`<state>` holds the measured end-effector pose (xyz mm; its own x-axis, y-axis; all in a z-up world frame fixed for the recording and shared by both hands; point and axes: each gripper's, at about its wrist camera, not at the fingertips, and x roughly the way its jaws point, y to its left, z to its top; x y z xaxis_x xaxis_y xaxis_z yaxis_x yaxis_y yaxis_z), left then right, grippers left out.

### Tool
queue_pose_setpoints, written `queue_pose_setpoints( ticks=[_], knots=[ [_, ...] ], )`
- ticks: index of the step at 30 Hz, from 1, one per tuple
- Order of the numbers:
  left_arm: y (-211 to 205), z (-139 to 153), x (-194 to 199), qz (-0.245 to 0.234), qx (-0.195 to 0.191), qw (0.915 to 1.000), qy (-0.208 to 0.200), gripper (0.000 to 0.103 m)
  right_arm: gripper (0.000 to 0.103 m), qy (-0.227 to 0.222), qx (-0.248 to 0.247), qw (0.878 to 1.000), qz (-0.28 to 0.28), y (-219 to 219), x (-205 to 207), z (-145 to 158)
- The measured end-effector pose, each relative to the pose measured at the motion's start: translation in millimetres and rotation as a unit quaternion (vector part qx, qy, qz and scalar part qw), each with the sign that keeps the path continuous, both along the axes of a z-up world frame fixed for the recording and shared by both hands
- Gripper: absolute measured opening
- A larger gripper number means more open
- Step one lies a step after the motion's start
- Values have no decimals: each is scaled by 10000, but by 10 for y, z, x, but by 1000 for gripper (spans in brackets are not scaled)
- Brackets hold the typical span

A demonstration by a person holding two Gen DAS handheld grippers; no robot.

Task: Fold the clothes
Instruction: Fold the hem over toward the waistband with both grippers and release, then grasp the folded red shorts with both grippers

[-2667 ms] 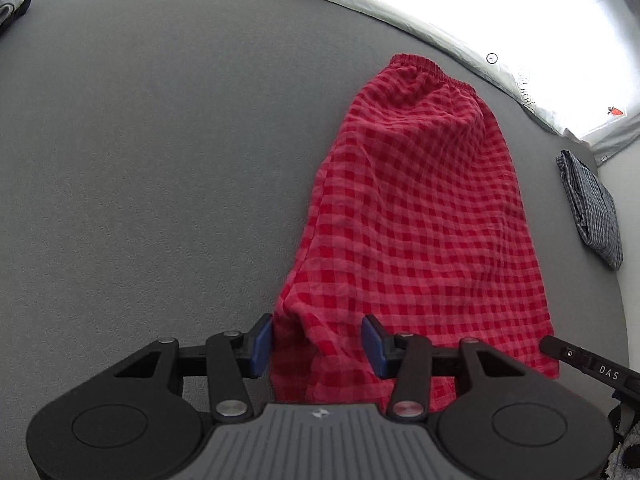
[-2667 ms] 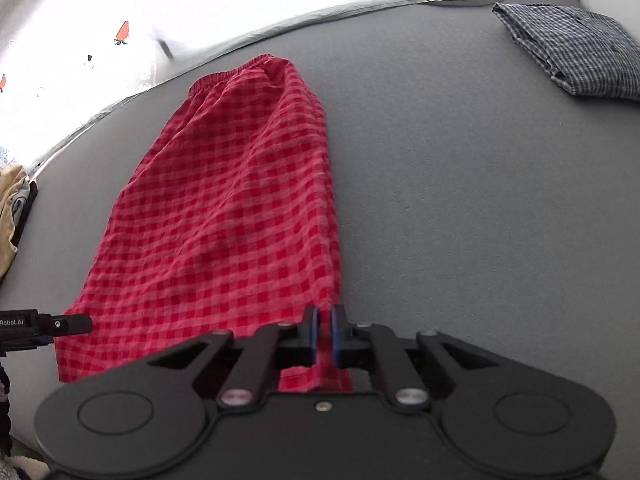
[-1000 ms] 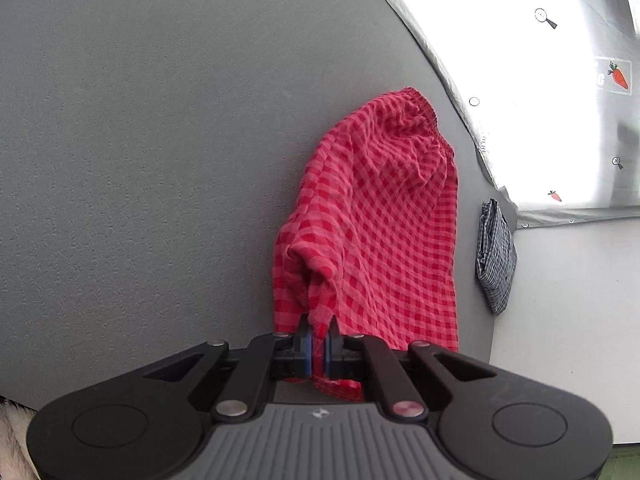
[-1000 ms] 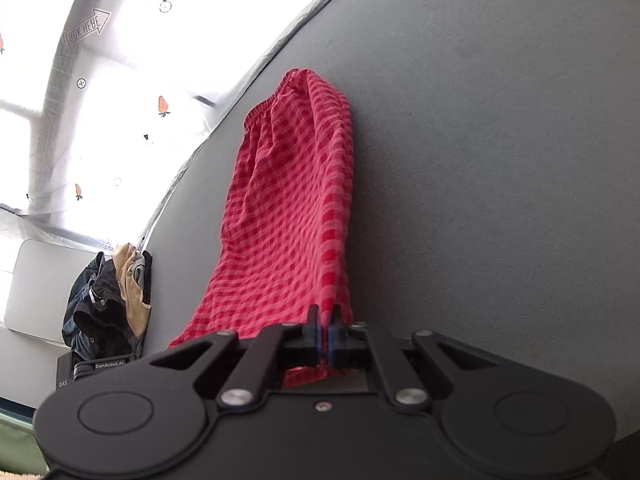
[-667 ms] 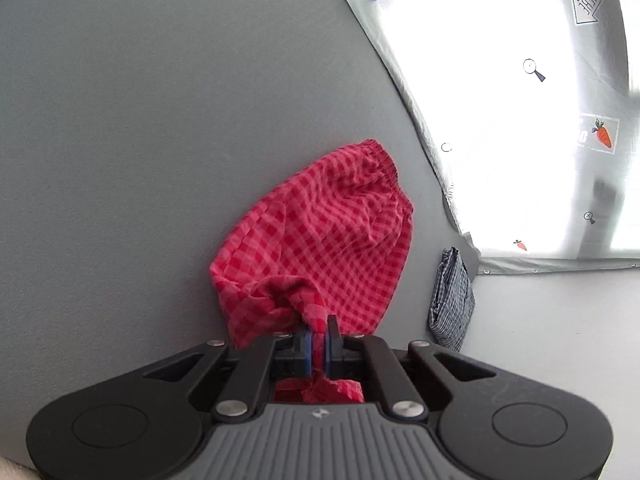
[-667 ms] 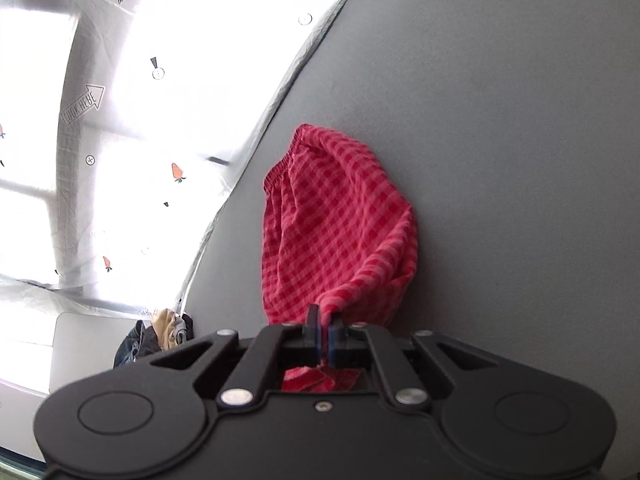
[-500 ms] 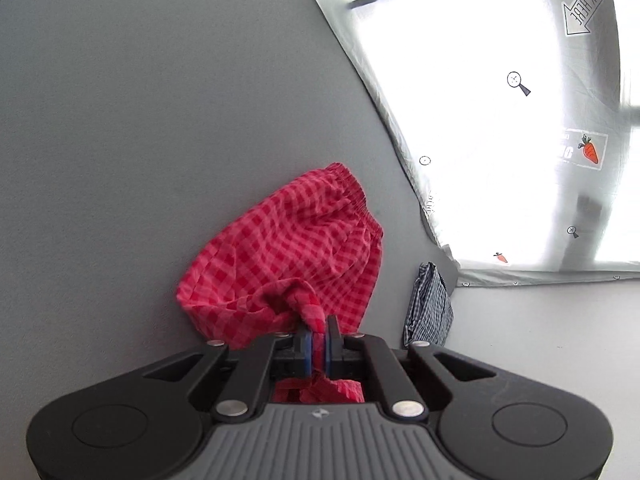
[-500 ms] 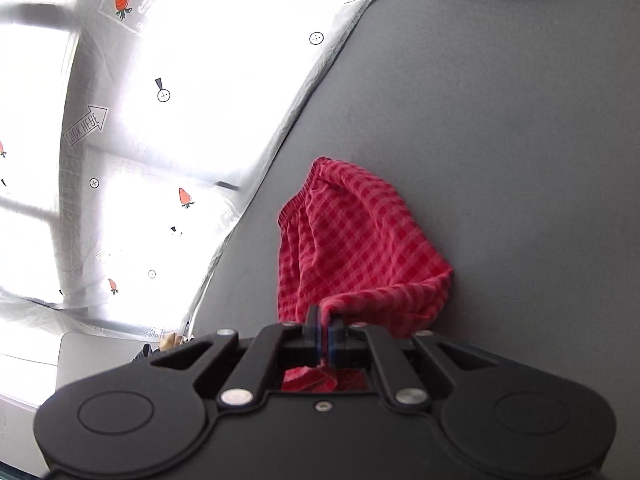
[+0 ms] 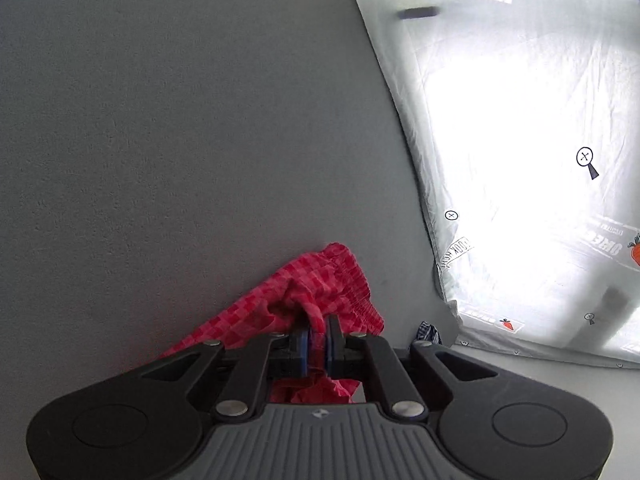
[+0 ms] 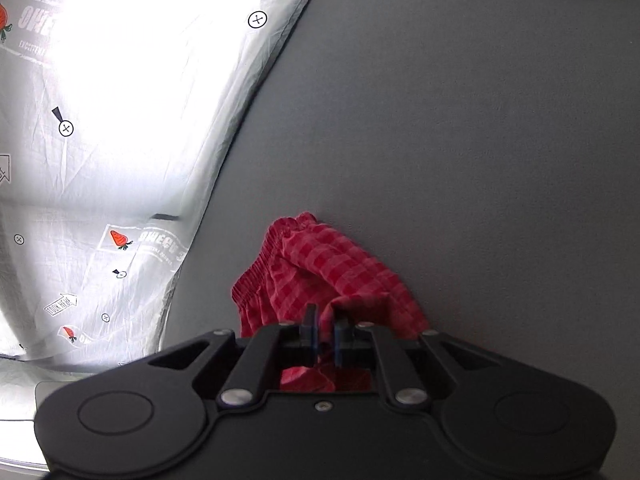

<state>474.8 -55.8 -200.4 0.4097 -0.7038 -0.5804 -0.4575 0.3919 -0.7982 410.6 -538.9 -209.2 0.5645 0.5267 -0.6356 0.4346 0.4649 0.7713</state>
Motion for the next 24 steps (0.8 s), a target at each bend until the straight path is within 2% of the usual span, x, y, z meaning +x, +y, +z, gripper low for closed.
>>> queue_pose_setpoints(
  ticks=[3,5,7,9,10,12,14,15,17,19,22,24],
  knots=[
    [39,-93,136,231,-145,9996,84,33,26,-8,16,10000,-98,-75,196,-32],
    [93,-91,207,408,-209,9989,3,37,32,-97,2,9997,-221,-141,299,-17],
    [147,-23,266,526,-104,9984,-170,43,34,-263,-45,9988,-416,-200,358,39],
    [129,95,294,379,318,9980,-399,44,35,-439,-297,9972,-532,-223,384,128],
    [109,161,303,266,576,9966,-521,44,35,-532,-582,9958,-474,-200,386,196],
    [31,290,302,-47,1104,9909,-762,44,35,-650,-1448,9873,-43,-53,381,343],
    [-164,395,247,-607,1658,9792,-996,43,35,-727,-2234,9706,522,163,338,436],
    [-285,432,214,-913,1919,9708,-1115,44,35,-772,-2573,9595,852,293,292,468],
    [-568,478,142,-1494,2560,9460,-1311,44,35,-808,-2875,9455,1300,483,215,484],
    [-828,434,52,-1848,2993,9247,-1457,44,35,-839,-2745,9469,1451,545,78,461],
    [-1099,317,-3,-2152,3251,9069,-1599,52,36,-850,-2386,9558,1494,592,-63,405],
    [-1265,200,54,-2283,3487,8937,-1660,52,36,-807,-2298,9573,1558,643,-69,368]
  ],
)
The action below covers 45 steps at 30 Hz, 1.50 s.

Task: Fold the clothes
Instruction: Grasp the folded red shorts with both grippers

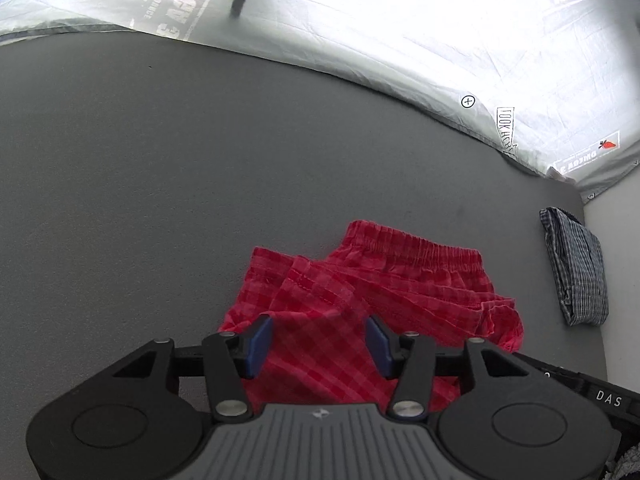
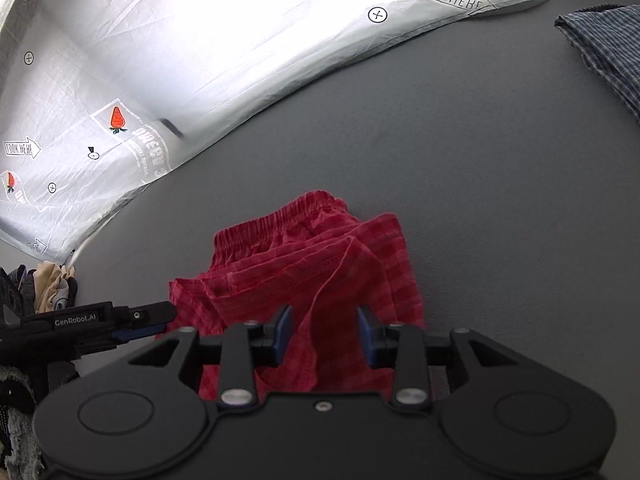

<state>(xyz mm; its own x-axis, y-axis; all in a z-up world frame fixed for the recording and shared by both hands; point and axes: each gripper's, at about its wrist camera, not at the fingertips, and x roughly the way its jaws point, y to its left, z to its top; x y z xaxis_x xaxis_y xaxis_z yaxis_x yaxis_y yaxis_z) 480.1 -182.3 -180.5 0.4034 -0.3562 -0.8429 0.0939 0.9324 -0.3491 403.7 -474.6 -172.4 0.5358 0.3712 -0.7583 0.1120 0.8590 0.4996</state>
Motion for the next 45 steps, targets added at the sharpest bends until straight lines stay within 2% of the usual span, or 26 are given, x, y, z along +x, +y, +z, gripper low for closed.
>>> queue_pose_setpoints(
  ticks=[2,3,4,5,9,12,13,15,16,17,18,19,21,23,25,28,31,34,39,45],
  knots=[
    [-99,-99,-11,-112,202,9996,-146,47,35,43,14,10000,39,39,15,-21],
    [-48,-125,-42,-134,251,9993,-227,19,19,112,29,9999,30,63,24,-35],
    [29,-135,-68,-143,265,9992,-265,1,4,188,38,9998,23,76,43,-57],
    [109,-99,-91,-65,211,9992,-341,0,0,182,53,9998,30,88,46,-60],
    [378,75,-104,504,-189,9961,-703,0,0,-138,236,9995,-128,-1,152,68],
    [570,96,-36,954,-401,9920,-729,0,1,-270,679,9955,-599,-156,250,75],
    [611,88,-21,1071,-442,9905,-741,0,3,-295,935,9916,-845,-236,260,63],
    [675,56,3,1304,-507,9876,-715,0,19,-197,1323,9833,-1234,-371,295,22],
    [707,35,16,1400,-518,9866,-653,7,23,-213,1313,9823,-1319,-402,299,26],
    [746,14,23,1468,-530,9862,-561,13,32,-257,1200,9830,-1363,-418,294,45],
    [783,-6,20,1541,-553,9853,-498,26,37,-293,1051,9843,-1386,-430,284,67],
    [824,-30,2,1647,-581,9835,-470,32,38,-320,853,9862,-1382,-434,266,94],
    [895,-68,-47,1773,-642,9811,-436,35,40,-351,514,9891,-1334,-447,206,129],
    [934,-85,-116,1692,-754,9817,-435,44,45,-398,311,9910,-1236,-464,113,140],
    [924,-91,-194,1501,-840,9840,-463,59,52,-421,152,9939,-1004,-448,27,115],
    [795,-101,-309,1036,-698,9907,-548,67,55,-317,-314,9978,-494,-324,-36,40],
    [587,-167,-354,625,-255,9958,-614,71,59,-296,-858,9959,58,-130,-34,-45],
    [402,-255,-319,309,76,9969,-722,72,64,-355,-1063,9932,318,-15,14,-112],
    [238,-301,-179,-119,94,9964,-836,75,68,-526,-1419,9865,620,94,195,-141],
    [54,-329,6,-645,47,9940,-881,75,68,-601,-1364,9834,1031,134,426,-228]
  ],
)
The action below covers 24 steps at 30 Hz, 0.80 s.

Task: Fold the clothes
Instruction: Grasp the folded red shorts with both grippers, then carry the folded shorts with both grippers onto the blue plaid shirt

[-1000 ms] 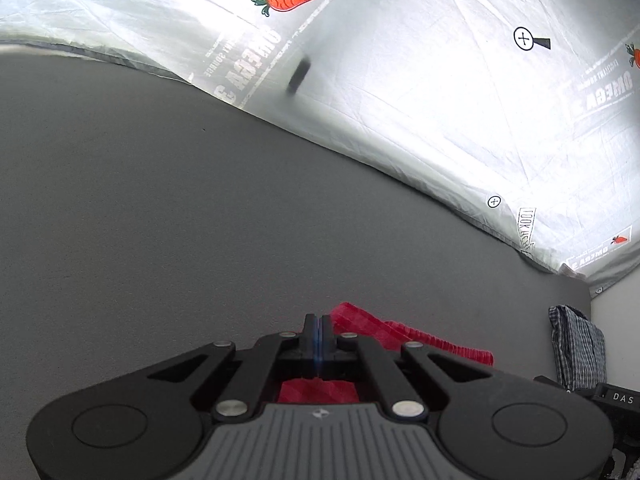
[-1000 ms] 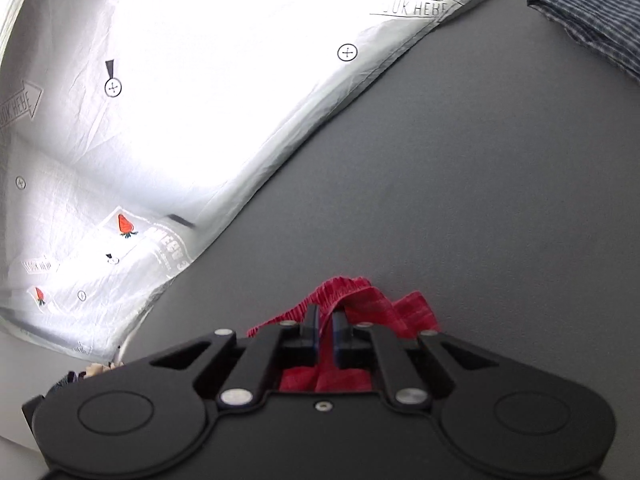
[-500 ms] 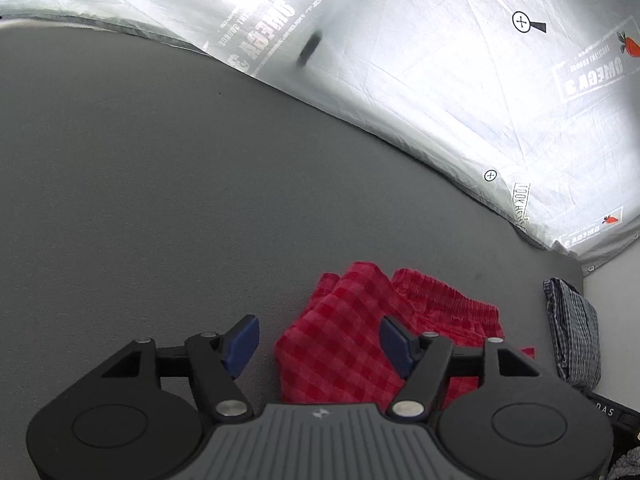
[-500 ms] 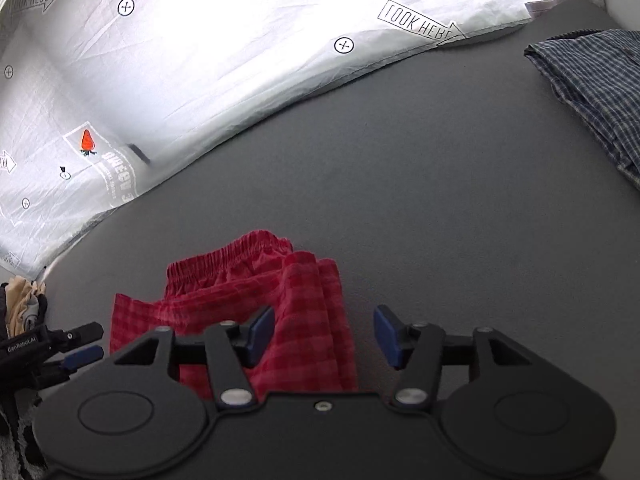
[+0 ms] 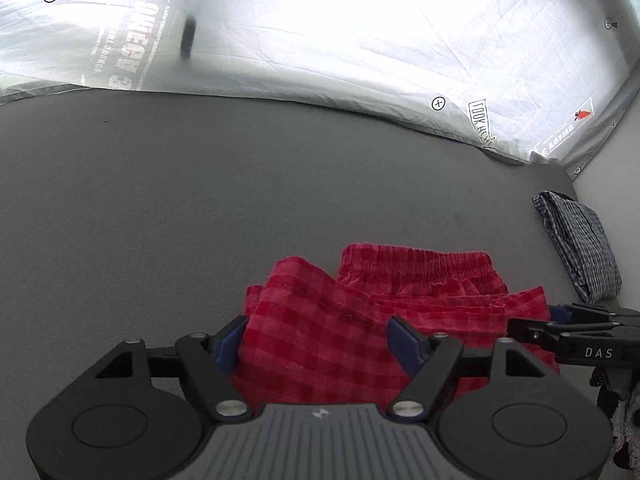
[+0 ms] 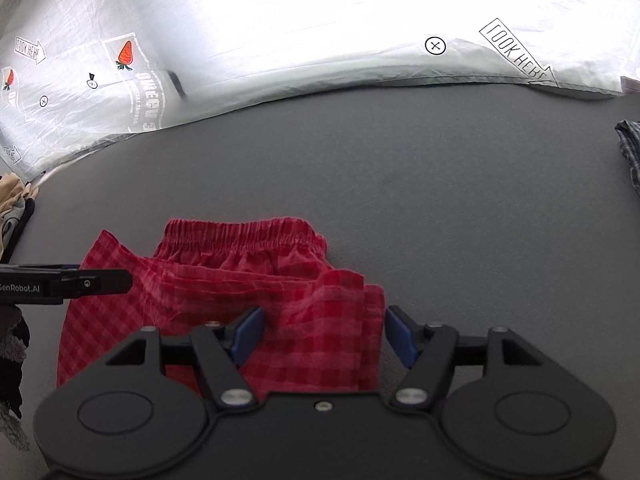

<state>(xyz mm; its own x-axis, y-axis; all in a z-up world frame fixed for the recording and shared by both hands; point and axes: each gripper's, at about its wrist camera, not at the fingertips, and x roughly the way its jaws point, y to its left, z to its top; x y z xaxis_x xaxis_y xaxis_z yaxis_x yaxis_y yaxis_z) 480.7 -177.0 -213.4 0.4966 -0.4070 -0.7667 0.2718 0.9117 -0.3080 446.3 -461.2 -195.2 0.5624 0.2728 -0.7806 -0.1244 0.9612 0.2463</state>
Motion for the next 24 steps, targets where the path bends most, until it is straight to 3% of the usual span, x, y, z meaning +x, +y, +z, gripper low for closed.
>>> queue_pose_setpoints(
  ticks=[10,13,15,17,20,22,24],
  knots=[
    [-153,-107,107,-162,-106,9998,19,75,59,69,242,9992,306,31,149,-128],
    [-206,-111,73,-199,-48,9998,-67,75,46,42,302,9987,397,69,142,-129],
    [-270,-130,49,-217,-45,9997,-129,75,26,70,352,9985,403,122,140,-128],
    [-313,-139,5,-152,-38,9997,-172,74,16,102,353,9986,369,197,132,-122],
    [-392,-134,-79,39,302,9990,-323,55,9,-22,194,9994,286,318,68,-65],
    [-421,-125,-108,156,447,9984,-325,20,8,-178,196,9995,188,378,-21,20],
    [-402,-109,-112,262,282,9991,-168,13,7,-328,354,9988,61,403,-117,119]
  ],
)
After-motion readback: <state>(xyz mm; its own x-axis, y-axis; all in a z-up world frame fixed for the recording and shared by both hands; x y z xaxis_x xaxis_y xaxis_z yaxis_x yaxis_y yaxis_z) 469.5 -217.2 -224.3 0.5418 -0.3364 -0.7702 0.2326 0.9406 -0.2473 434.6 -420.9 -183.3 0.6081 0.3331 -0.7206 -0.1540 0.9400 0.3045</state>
